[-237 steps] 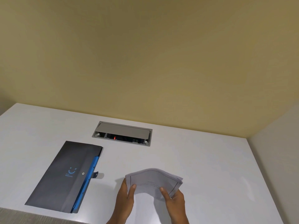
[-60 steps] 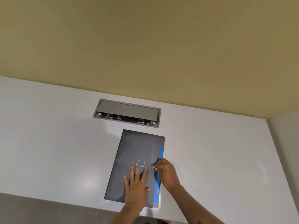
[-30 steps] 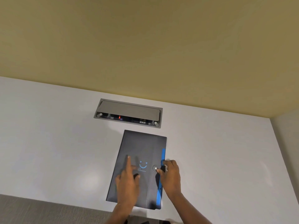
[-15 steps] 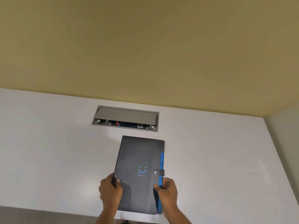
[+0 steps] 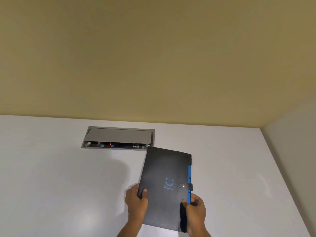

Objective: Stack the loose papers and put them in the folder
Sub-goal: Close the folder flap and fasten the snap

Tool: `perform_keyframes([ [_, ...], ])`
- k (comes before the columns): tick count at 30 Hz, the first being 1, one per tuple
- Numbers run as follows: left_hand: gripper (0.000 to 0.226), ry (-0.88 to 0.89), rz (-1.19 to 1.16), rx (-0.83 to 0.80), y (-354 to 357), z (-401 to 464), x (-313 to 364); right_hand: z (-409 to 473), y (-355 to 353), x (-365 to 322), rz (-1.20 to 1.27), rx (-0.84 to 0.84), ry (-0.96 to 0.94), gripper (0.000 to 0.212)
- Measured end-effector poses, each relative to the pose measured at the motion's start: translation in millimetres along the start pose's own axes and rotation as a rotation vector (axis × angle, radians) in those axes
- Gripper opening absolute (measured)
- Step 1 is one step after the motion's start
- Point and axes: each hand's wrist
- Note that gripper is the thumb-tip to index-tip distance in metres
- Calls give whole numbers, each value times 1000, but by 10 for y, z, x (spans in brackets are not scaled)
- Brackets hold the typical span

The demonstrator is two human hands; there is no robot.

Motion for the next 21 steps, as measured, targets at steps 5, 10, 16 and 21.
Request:
perform_keyframes([
  [5,17,3,-70,-38,408,71,403,490,-158,-313,-7,18,-57,31],
  [10,27,-29,-20,-98,663,360,712,980,-74,-636,-17,-5,-115,29],
  [16,35,-44,92,-109,819,702,968,1342,112,-935,-90,-89,-242,33],
  [21,35,-57,123,-113,877,876,1078,1460,208,-1051,-113,-136,-279,28],
])
Point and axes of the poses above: each hand's wrist, its own z-axis towards the middle knuckle, its own y-axis out of the palm, x = y × z, and after that the axes turned 7 degrees about -y, right-handed
